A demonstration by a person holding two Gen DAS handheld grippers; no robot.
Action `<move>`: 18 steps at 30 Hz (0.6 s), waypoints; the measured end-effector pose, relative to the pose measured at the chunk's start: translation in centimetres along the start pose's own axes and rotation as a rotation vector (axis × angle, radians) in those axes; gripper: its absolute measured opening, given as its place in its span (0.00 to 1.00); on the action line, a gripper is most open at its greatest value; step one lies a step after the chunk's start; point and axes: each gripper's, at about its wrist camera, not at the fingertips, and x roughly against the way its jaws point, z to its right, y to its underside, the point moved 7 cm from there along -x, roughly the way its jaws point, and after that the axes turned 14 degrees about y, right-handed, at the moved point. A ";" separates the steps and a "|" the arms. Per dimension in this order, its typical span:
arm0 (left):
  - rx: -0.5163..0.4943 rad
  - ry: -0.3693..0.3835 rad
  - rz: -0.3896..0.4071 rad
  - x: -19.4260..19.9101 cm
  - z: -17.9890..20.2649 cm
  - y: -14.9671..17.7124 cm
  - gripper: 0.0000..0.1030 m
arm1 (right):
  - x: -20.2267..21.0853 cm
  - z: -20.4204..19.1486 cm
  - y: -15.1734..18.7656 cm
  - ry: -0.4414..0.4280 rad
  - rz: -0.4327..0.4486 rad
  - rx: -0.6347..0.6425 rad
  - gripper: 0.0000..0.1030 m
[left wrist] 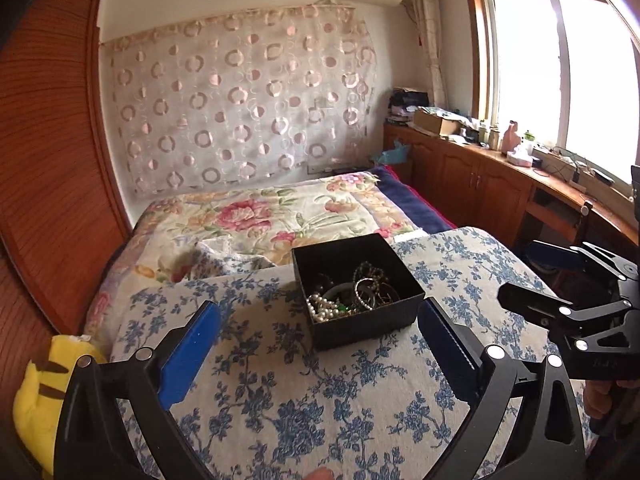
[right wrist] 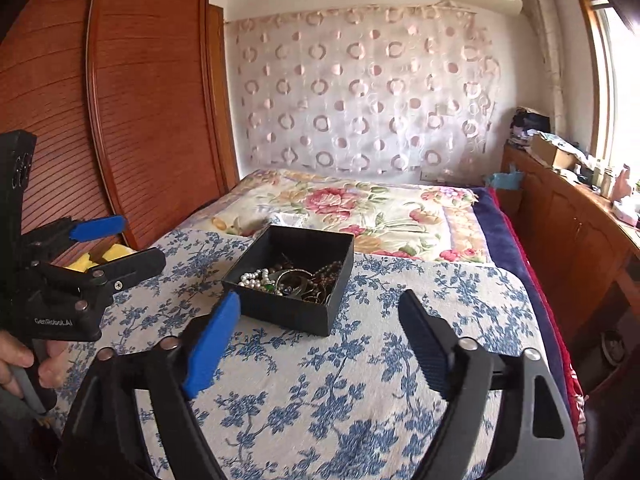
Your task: Organize jewelry
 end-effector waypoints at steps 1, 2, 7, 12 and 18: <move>0.001 -0.006 0.000 0.3 0.0 0.1 0.93 | 0.3 0.0 0.1 0.006 0.006 -0.004 0.91; 0.002 -0.017 -0.001 0.6 0.0 0.4 0.93 | 0.7 0.2 0.1 0.017 0.015 -0.010 0.95; 0.026 -0.050 0.008 2.5 -0.2 1.7 0.93 | 2.8 0.8 0.5 0.085 0.038 -0.040 0.98; 0.049 -0.063 0.028 4.2 -0.3 3.1 0.93 | 4.4 1.0 1.5 0.113 0.048 -0.070 0.98; 0.073 -0.044 0.021 5.1 -0.4 4.1 0.93 | 5.4 1.0 2.0 0.137 0.067 -0.077 0.98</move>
